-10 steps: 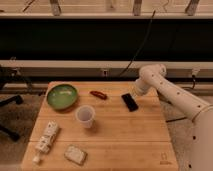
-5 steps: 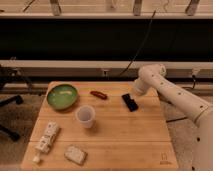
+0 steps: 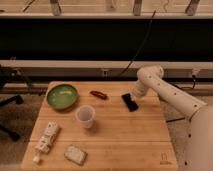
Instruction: Push the eraser across the table
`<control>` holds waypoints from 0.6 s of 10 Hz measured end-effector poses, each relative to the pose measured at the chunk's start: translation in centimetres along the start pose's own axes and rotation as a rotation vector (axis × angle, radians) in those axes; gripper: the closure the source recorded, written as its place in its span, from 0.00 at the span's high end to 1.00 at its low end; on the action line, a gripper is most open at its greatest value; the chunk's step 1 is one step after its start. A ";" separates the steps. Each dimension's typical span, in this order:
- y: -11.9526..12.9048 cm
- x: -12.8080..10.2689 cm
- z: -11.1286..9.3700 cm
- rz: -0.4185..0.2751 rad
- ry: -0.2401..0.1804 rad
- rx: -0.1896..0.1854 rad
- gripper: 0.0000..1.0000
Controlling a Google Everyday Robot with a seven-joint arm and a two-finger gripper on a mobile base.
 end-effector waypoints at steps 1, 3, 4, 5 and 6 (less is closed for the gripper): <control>0.1 0.1 0.5 0.003 0.002 -0.005 0.02; 0.3 0.2 -0.1 0.009 0.010 -0.008 0.02; 0.2 0.2 -1.2 0.013 0.014 -0.008 0.02; 0.0 0.1 -3.0 0.018 0.021 -0.009 0.02; -0.3 0.1 -4.5 0.022 0.026 -0.011 0.02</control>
